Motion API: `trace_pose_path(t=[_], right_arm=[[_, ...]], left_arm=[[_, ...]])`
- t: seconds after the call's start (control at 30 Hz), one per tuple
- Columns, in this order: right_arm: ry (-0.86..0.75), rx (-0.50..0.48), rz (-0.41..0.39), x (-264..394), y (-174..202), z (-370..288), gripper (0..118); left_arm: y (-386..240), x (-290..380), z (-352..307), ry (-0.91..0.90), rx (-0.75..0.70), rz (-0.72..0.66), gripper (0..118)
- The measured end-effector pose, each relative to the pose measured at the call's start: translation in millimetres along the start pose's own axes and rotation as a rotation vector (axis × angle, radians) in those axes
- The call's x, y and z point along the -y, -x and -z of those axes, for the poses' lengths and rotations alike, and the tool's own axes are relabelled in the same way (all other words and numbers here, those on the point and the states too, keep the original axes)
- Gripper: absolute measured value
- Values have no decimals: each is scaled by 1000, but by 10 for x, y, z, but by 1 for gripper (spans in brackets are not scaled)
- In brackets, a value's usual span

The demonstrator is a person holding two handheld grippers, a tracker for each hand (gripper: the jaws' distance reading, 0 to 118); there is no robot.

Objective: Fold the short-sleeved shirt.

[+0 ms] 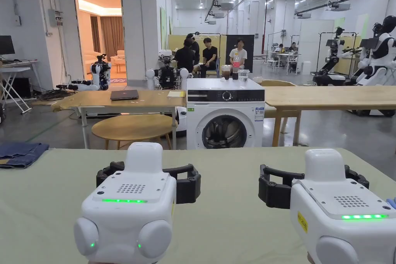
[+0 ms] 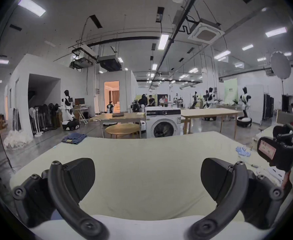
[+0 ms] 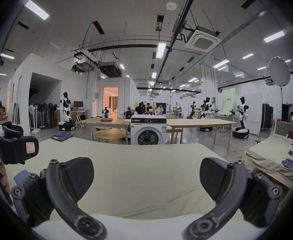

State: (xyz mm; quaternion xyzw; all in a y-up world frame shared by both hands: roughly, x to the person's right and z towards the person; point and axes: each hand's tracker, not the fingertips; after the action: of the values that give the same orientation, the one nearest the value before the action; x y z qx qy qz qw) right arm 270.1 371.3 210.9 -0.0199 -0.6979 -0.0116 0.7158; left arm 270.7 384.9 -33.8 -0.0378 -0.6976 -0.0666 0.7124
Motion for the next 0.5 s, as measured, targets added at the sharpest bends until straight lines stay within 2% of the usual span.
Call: trace_pose_path(t=[0.27,0.5], right_arm=[[5,-6,-14,-40,45,-5,118],[10,-12,-26,-44,43,-11,118]], left_arm=[[-104,-21,-29,26,6,107,118],[-8,-93,-33,28,85,16,118]])
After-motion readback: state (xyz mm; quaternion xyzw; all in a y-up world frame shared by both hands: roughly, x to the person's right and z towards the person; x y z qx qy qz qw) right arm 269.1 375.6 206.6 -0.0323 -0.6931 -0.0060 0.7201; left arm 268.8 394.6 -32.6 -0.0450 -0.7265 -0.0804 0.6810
